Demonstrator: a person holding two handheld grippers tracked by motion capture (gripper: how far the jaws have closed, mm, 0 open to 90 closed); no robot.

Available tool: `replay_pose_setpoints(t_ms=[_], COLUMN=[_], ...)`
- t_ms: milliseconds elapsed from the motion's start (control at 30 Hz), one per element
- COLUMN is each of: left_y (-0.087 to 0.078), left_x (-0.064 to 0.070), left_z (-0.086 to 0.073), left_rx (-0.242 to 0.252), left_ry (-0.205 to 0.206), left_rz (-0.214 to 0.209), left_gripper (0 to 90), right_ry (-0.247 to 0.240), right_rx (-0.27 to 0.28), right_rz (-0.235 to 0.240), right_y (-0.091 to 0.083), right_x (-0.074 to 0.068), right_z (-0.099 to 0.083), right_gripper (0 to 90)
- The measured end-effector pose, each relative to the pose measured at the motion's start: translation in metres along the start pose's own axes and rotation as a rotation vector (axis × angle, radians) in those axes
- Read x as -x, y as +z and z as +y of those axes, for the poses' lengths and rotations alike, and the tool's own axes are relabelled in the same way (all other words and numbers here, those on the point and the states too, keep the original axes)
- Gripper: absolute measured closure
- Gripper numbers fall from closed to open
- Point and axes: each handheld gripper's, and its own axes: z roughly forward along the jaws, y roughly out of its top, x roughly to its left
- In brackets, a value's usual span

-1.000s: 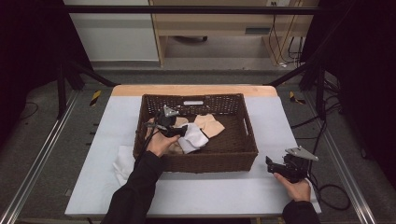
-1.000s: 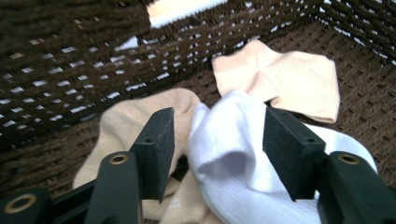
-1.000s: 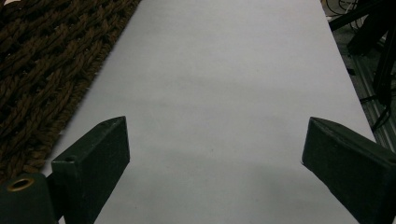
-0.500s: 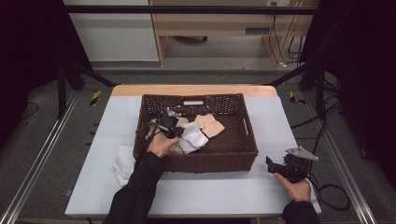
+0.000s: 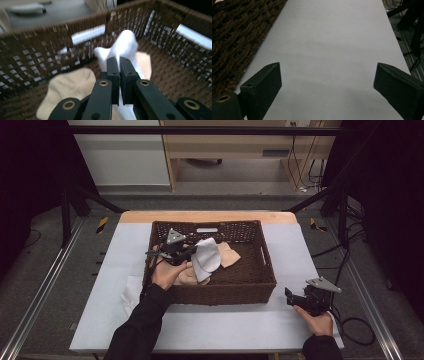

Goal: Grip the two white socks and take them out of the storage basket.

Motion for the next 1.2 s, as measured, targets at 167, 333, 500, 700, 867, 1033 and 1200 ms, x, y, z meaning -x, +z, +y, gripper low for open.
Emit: replay_pose_setpoints(t_ms=[167, 333, 500, 700, 867, 1033, 1200], left_y=[-0.017, -0.031, -0.042, -0.059, -0.077, -0.094, -0.112], left_x=[0.003, 0.008, 0.009, 0.008, 0.004, -0.002, -0.010], left_z=[0.014, 0.025, 0.031, 0.037, 0.043, 0.047, 0.049], left_rx=[0.065, 0.103, 0.136, 0.182, 0.220, 0.246, 0.273], left_ry=[0.008, 0.008, 0.006, 0.004, 0.000, -0.005, -0.013], left_rz=[-0.007, -0.027, -0.035, -0.028, -0.018, 0.000, 0.016], left_gripper=[86.8, 86.8, 86.8, 86.8, 86.9, 86.9, 87.0], right_ry=[0.002, 0.007, 0.006, 0.003, 0.004, 0.003, 0.005], right_rx=[0.000, -0.003, 0.002, 0.002, 0.000, 0.000, -0.001], right_rz=[-0.001, 0.002, 0.000, -0.001, -0.001, -0.002, -0.001], right_y=[0.000, 0.000, 0.000, 0.000, -0.001, 0.000, -0.001], right_x=[0.000, 0.000, 0.001, 0.001, 0.001, 0.000, 0.001], right_z=[0.000, 0.000, 0.000, 0.000, 0.000, 0.000, 0.000], right_gripper=[8.1, 8.1, 8.0, 8.0, 8.1, 8.1, 8.1])
